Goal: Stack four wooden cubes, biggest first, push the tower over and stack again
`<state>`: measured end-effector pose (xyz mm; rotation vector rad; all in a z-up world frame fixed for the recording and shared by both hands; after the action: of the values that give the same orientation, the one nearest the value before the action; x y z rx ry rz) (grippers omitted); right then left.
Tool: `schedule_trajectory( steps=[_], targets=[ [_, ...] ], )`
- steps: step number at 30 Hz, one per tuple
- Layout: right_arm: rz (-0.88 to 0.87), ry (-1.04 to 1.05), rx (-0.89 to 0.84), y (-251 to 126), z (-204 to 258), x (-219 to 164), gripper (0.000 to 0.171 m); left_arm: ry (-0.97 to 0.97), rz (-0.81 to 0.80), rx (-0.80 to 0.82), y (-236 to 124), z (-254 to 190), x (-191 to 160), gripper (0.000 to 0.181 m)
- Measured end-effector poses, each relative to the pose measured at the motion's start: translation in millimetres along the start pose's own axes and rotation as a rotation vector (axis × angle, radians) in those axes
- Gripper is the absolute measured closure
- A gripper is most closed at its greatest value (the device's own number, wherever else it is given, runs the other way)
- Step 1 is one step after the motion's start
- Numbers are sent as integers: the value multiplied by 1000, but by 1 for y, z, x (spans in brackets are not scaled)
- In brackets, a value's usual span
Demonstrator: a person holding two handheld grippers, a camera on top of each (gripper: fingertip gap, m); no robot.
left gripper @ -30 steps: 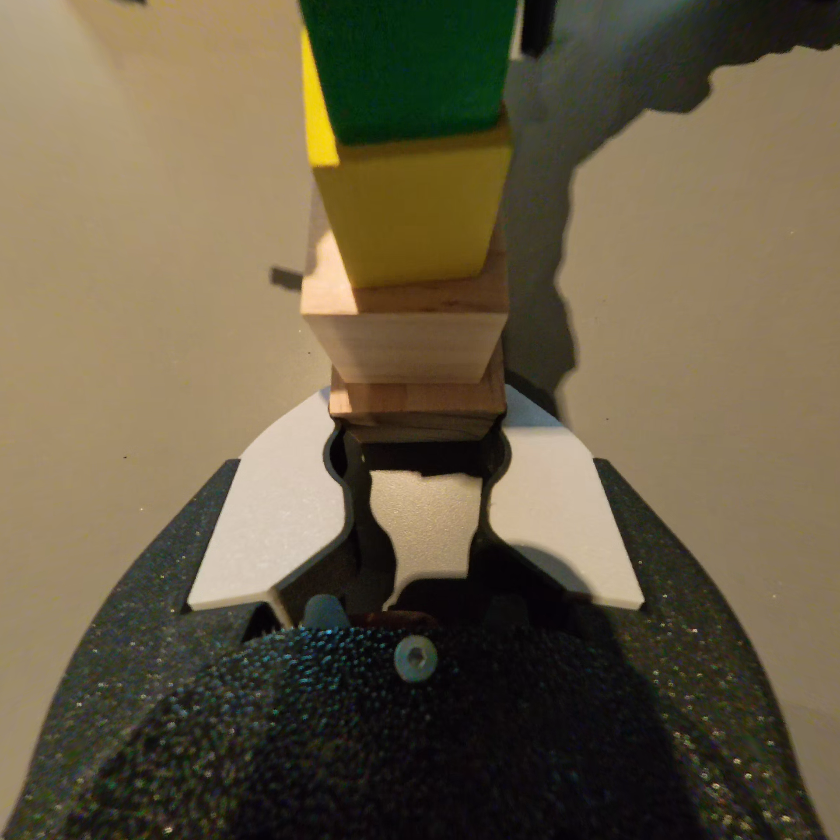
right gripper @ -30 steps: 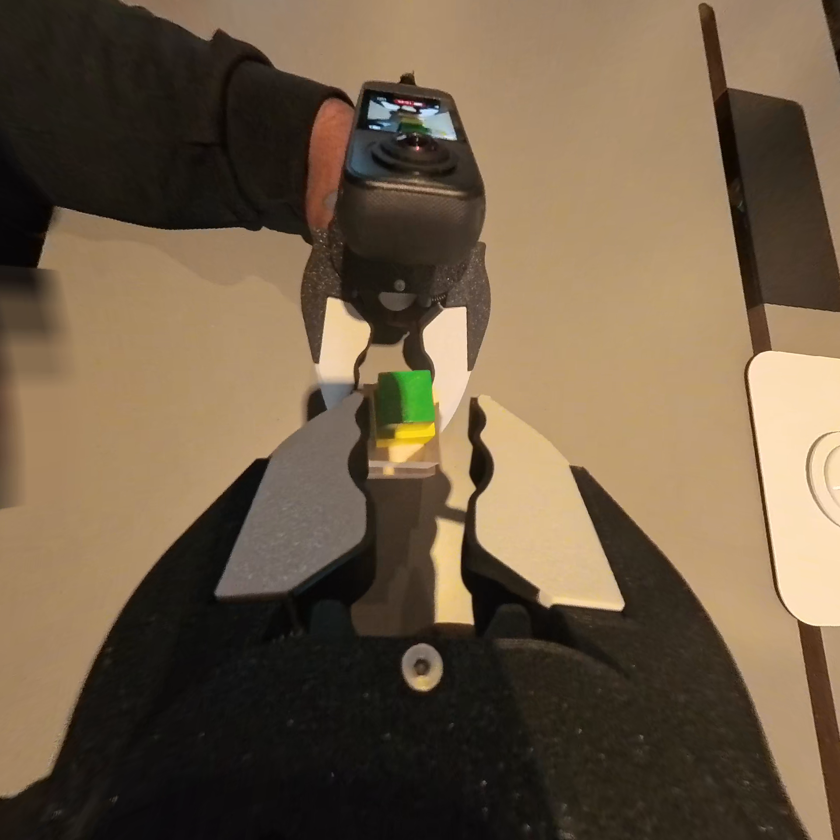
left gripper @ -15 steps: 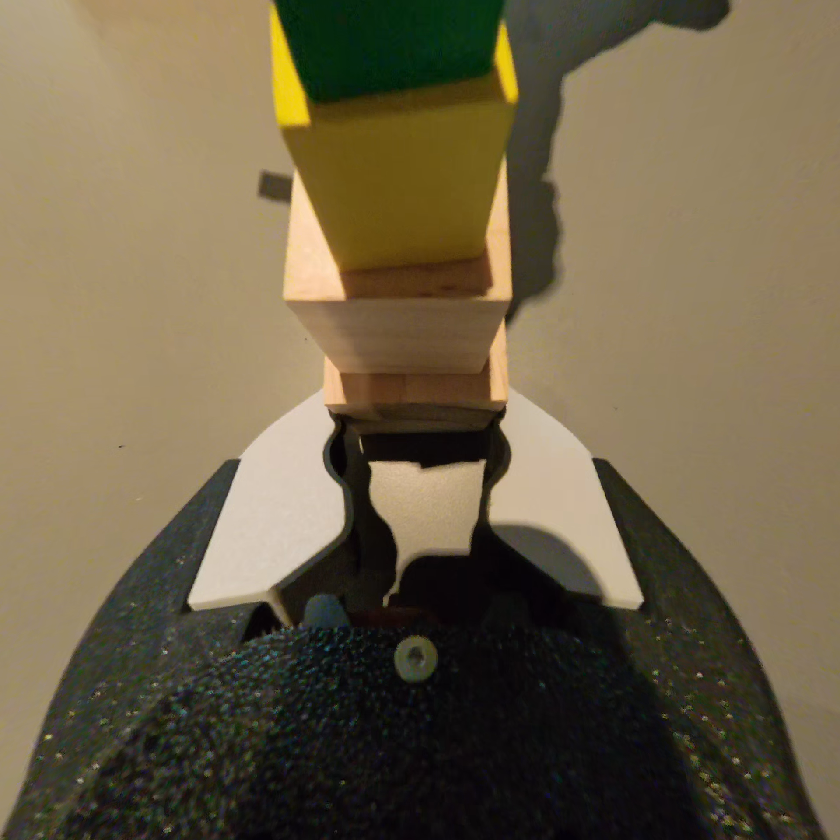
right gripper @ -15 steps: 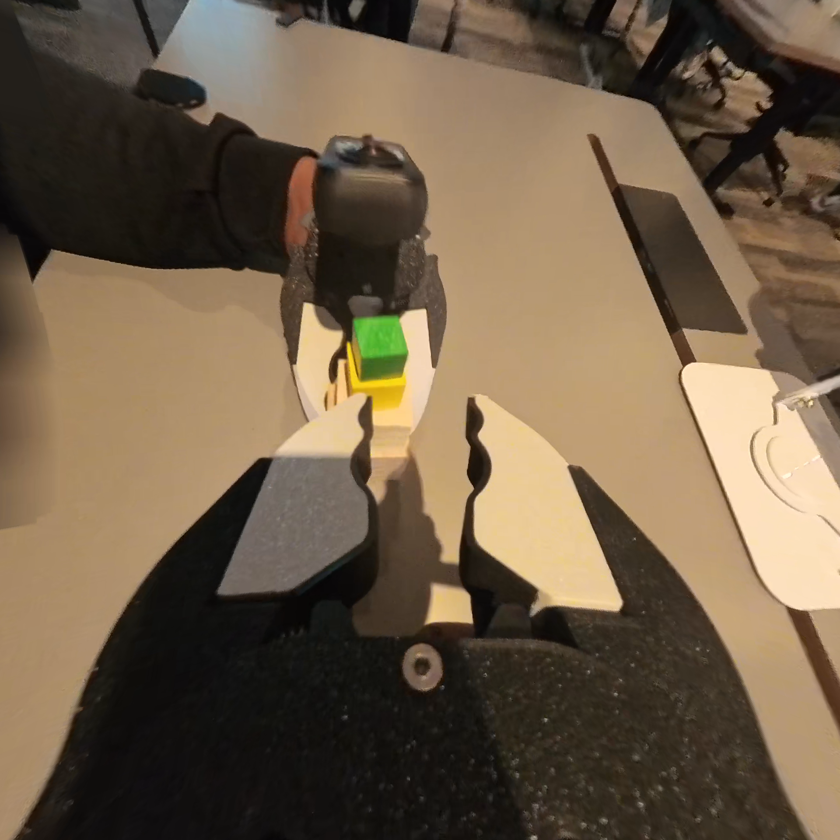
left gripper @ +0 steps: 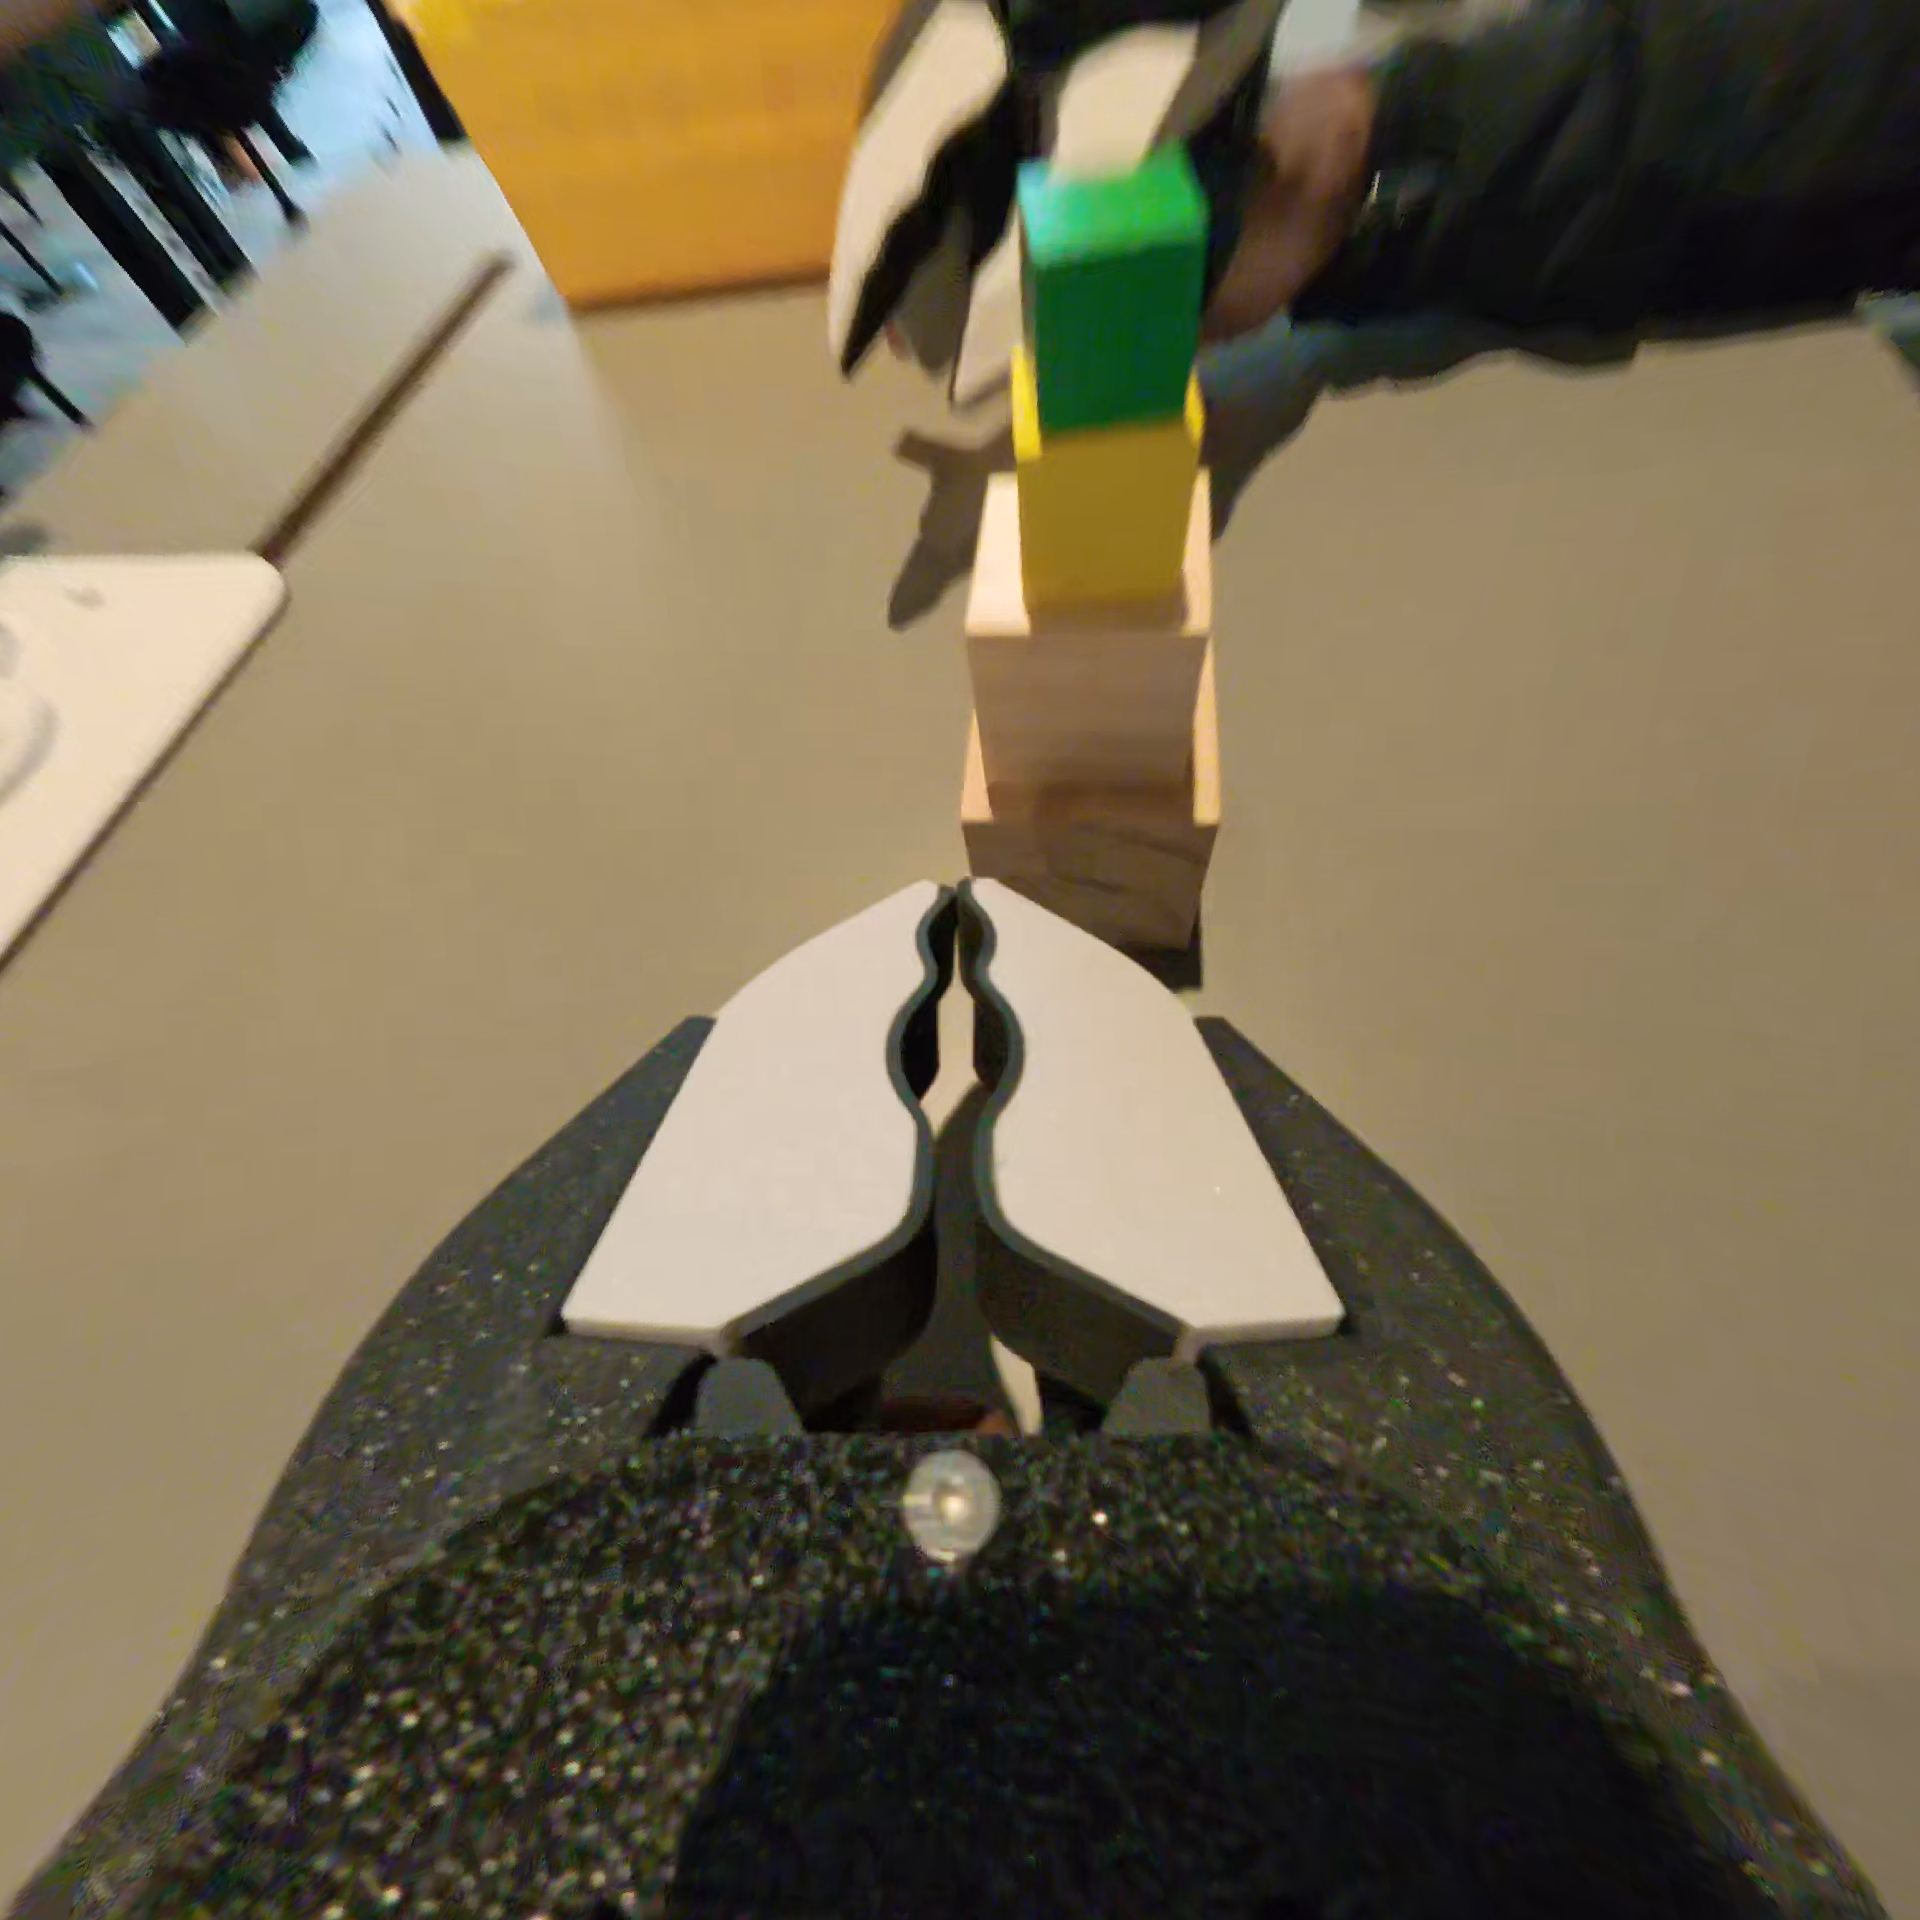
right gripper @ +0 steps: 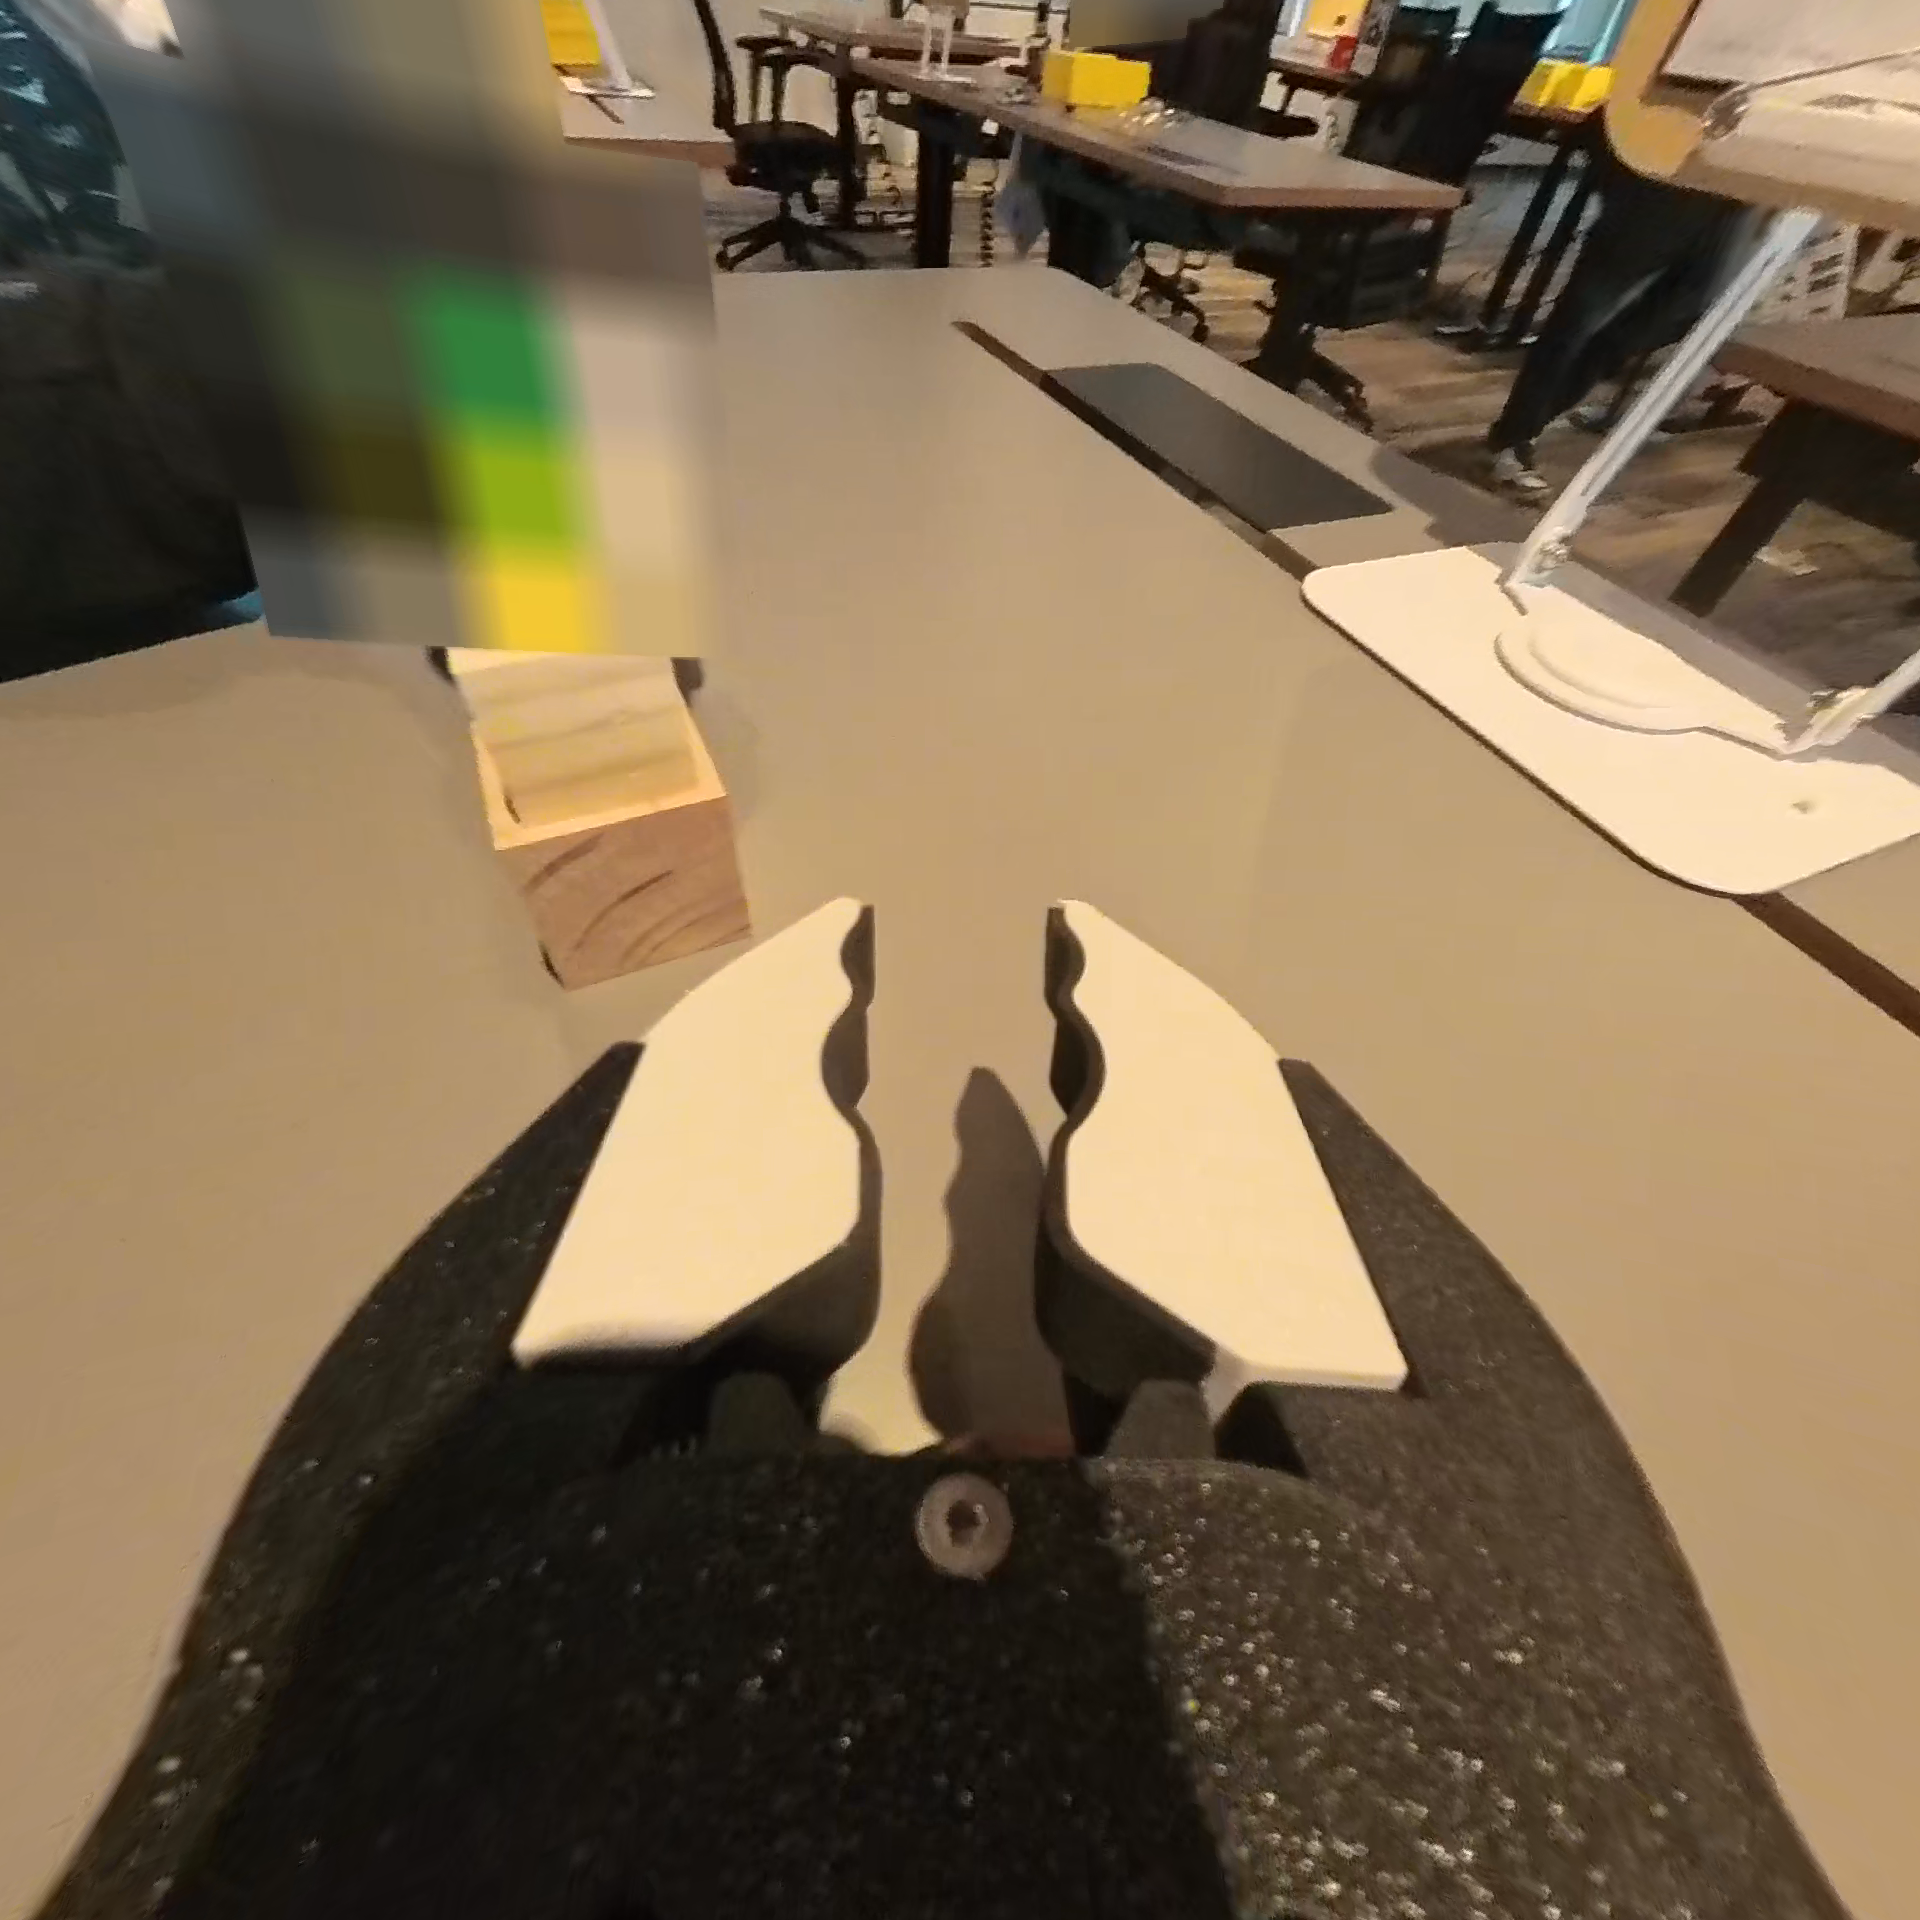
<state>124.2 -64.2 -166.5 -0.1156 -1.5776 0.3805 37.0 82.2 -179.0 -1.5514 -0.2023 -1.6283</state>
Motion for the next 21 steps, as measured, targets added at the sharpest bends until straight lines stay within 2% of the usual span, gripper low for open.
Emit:
schedule_trajectory(
  steps=[1, 4, 7, 13, 16, 21],
  targets=[
    [-3, -4, -21, 0, -2, 0, 141, -11, -38, -1, -4, -1, 7, 181],
    [1, 4, -36, 2, -4, -1, 142, 42, -98, -28, -14, -14, 20, 181],
    [2, 16, -49, 2, -7, -1, 142, 125, -131, -154, -17, -49, 27, 181],
    [10, 45, -71, 2, -12, -3, 142, 275, -41, -431, 1, -131, 23, 181],
    [24, 39, -76, 3, -12, -4, 142, 324, -23, -430, 10, -144, 26, 181],
    [82, 7, -81, 9, -9, -8, 142, 295, -63, -372, 6, -132, 36, 181]
  ],
)
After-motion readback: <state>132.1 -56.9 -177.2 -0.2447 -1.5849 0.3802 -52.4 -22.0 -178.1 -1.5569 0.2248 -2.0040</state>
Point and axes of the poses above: each gripper's, where its closed fingertips meet, y out along the fingers, x out of its top, z = x × y across the jaws, the point moved 2 cm from there along -y, back along the fingers, and after that the axes turned 13 degrees about x, right-handed, at the moved point
